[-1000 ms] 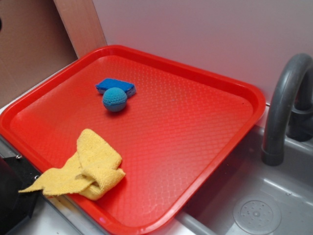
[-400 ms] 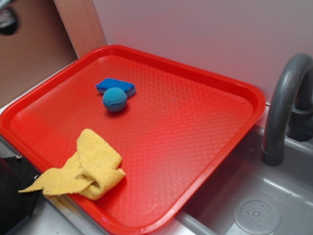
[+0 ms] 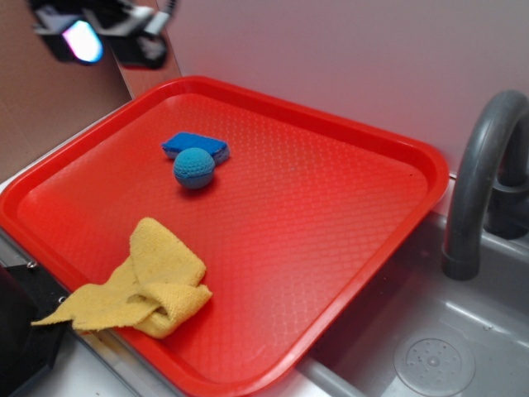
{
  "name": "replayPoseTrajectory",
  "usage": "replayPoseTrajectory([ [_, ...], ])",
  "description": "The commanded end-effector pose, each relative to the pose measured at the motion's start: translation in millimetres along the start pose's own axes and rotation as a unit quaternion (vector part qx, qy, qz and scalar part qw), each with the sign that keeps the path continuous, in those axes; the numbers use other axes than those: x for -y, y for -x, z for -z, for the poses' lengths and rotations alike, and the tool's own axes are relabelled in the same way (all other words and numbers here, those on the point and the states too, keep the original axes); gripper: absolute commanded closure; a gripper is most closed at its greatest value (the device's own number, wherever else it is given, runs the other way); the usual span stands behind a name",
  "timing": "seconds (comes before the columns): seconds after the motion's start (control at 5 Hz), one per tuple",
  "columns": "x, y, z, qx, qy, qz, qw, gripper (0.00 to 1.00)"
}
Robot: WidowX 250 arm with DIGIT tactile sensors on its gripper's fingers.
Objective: Grab the blue ball.
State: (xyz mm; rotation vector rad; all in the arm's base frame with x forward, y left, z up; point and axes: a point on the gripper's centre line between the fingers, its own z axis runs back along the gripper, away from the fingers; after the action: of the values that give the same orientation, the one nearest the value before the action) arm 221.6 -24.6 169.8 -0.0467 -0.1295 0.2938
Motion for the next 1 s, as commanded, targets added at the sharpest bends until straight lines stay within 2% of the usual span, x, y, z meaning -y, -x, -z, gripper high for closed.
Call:
replayPoseTrajectory([
  [0.0, -18.6, -45.7, 88.6, -0.003, -0.045, -0.032, 0.998, 0.00],
  [0.2, -24.5, -44.2, 110.8, -0.009, -0.071, -0.005, 0.997, 0.00],
  [0.4, -37.8, -31.8, 132.0, -0.042, -0.108, 0.039, 0.992, 0.00],
  [0.6, -37.2, -21.7, 140.0, -0.076, -0.136, 0.082, 0.984, 0.00],
  [0.8, -36.5, -18.3, 136.0, -0.074, -0.140, 0.088, 0.983, 1.00],
])
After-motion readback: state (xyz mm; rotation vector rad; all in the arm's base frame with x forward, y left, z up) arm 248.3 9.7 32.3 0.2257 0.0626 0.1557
